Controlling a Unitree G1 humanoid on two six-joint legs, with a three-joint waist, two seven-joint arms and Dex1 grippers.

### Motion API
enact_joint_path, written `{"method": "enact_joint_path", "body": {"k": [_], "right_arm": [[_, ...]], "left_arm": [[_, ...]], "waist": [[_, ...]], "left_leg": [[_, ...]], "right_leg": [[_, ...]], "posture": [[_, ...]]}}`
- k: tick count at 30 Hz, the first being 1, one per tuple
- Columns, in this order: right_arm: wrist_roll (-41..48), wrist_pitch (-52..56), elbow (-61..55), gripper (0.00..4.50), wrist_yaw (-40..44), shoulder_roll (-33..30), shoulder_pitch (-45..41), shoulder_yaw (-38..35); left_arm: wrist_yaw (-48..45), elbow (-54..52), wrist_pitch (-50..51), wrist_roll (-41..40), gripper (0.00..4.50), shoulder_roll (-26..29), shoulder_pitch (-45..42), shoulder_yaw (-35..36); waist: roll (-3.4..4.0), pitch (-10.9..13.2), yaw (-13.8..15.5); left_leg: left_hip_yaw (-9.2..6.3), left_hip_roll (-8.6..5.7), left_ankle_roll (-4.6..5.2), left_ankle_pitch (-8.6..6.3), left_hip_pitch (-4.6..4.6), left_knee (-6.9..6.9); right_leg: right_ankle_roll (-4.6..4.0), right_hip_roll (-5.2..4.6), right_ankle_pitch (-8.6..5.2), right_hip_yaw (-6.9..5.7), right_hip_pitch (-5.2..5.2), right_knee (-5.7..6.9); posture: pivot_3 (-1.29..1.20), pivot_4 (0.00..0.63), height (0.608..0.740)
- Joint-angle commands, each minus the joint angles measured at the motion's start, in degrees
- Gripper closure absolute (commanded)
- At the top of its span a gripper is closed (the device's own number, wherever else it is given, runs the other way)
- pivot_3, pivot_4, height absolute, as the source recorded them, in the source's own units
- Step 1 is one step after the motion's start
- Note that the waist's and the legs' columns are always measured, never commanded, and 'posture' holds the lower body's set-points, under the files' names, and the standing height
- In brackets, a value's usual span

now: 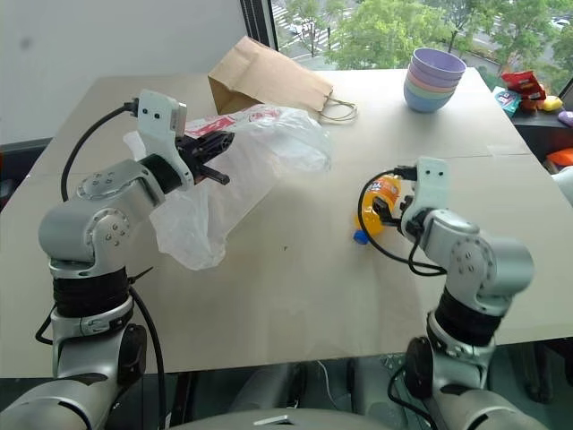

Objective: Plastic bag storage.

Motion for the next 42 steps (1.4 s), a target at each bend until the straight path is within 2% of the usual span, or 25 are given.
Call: {"method": "enact_joint_path", "body": {"k": [1,5,7,8,9,11,12,14,20,23,26,28,35,38,42], "right_arm": [[-2.93,0.37,7.48,0.0,-3.47,2.2,-6.07,-3.3],[-4.86,0.37,15.96,0.0,-4.4,3.53,-9.59,-1.78],[-5.4,0.37,19.49,0.0,-3.7,2.68,-8.49,2.16],[-5.67,0.01,20.74,0.41,-3.03,1.43,-7.47,5.42],[-5.52,-0.71,21.4,0.54,-1.81,-0.18,-6.53,8.69],[-5.2,-2.79,21.17,1.18,0.55,-3.55,-5.18,14.02],[-4.8,-3.81,20.49,1.34,2.07,-5.19,-4.64,16.02],[-3.07,-5.2,17.77,1.36,5.69,-8.23,-3.64,19.26],[8.37,-0.38,9.39,1.37,17.78,-5.64,-7.23,19.23],[9.21,-1.41,10.84,1.37,19.69,-3.97,-9.99,23.01],[6.53,-7.6,20.27,1.37,18.91,0.89,-14.58,26.04],[4.64,-14.42,30.14,1.37,18.3,3.93,-18.43,25.07],[3.72,-30.58,55.38,1.37,20.07,8.38,-28.64,19.62],[6.89,-40.46,69.3,1.37,18.94,10.66,-35.14,11.57],[10.12,-48.53,80.85,1.37,18.21,12.87,-41.06,4.4]], "left_arm": [[1.05,-3.11,-0.35,-0.49,4.4,0.2,-0.18,0.79],[2.51,-3.95,0.65,-0.72,4.4,-0.24,0.74,1.46],[3.01,-4.07,1.01,-1.02,4.4,-0.65,1.01,1.85],[3.53,-3.94,1.59,-1.68,4.5,-1.35,1.07,2.56],[3.88,-3.67,2.16,-2.24,4.5,-1.85,1.09,3.14],[4.66,-2.69,3.09,-3.31,4.5,-2.74,0.84,4.62],[4.95,-2.14,3.69,-3.9,4.5,-3.07,0.65,5.44],[5.08,-1.16,5.0,-5.26,4.5,-3.32,0.52,6.79],[3.69,1.98,7.24,-9.58,4.5,-2.74,-0.68,9.97],[3.01,2.67,8.46,-11.87,4.5,-2.4,-2.09,10.66],[2.13,1.02,10.27,-14.49,4.5,-1.67,-2.33,10.6],[1.99,-0.84,12.21,-16.75,4.5,-1.17,-1.84,10.98],[4.36,-6.14,17.87,-24.78,4.5,-2.04,-0.23,14.35],[6.18,-8.52,20.17,-28.34,4.5,-3.0,0.85,15.59],[9.85,-9.23,21.96,-32.16,4.5,-4.56,0.73,16.96]], "waist": [[0.01,-0.01,-0.35],[0.04,-0.02,-1.01],[0.05,-0.03,-1.3],[0.05,-0.03,-1.35],[0.05,-0.05,-1.38],[0.05,-0.1,-1.23],[0.05,-0.14,-1.12],[0.05,-0.15,-1.0],[0.08,-0.12,-1.51],[0.09,-0.1,-2.67],[0.09,-0.11,-3.19],[0.09,-0.11,-3.31],[0.08,-0.1,-2.87],[0.09,-0.1,-3.4],[0.1,-0.09,-4.14]], "left_leg": [[0.04,0.0,0.0,0.0,0.01,0.01],[0.03,0.03,-0.05,0.03,0.02,0.0],[0.03,0.04,-0.06,0.04,0.01,0.0],[0.08,0.03,-0.05,0.03,0.02,0.0],[0.09,0.03,-0.05,0.04,0.02,0.0],[0.09,0.03,-0.05,0.03,0.03,0.0],[0.07,0.03,-0.05,0.03,0.03,0.01],[0.01,0.01,-0.05,0.03,0.06,0.05],[-0.07,0.03,-0.05,0.03,-0.02,0.05],[-0.04,0.07,-0.05,0.03,-0.04,0.02],[-0.01,0.06,-0.05,0.03,-0.01,0.01],[-0.02,0.04,-0.05,0.03,0.01,-0.02],[-0.09,-0.05,-0.05,0.03,-0.09,-0.01],[-0.06,-0.04,-0.05,0.04,-0.1,-0.03],[-0.06,-0.02,-0.07,0.05,-0.09,-0.06]], "right_leg": [[0.0,0.0,0.0,0.02,-0.05,0.08],[0.0,0.02,0.0,0.02,-0.08,0.18],[0.0,0.02,0.0,0.02,-0.1,0.18],[0.0,0.02,0.0,0.08,-0.09,0.17],[0.0,0.02,0.0,0.09,-0.09,0.17],[0.0,0.02,0.0,0.08,-0.09,0.17],[0.0,0.01,0.0,0.06,-0.07,0.15],[0.0,-0.02,0.0,-0.01,0.03,0.11],[0.0,0.0,0.0,-0.07,-0.05,0.13],[0.0,0.08,0.0,0.05,-0.16,0.18],[0.0,0.1,0.01,0.16,-0.21,0.21],[0.0,0.11,0.01,0.2,-0.23,0.2],[0.0,0.03,0.01,0.09,-0.27,0.13],[-0.01,0.03,0.01,0.08,-0.33,0.16],[-0.01,0.06,0.01,0.08,-0.35,0.18]], "posture": [[0.0,0.15,0.74],[0.0,0.15,0.74],[0.0,0.15,0.74],[0.0,0.15,0.74],[0.0,0.15,0.74],[0.0,0.15,0.74],[0.0,0.15,0.74],[0.0,0.15,0.74],[0.0,0.15,0.74],[0.0,0.15,0.74],[0.0,0.15,0.74],[0.0,0.15,0.74],[0.0,0.15,0.74],[0.0,0.15,0.74],[0.0,0.15,0.74]]}}
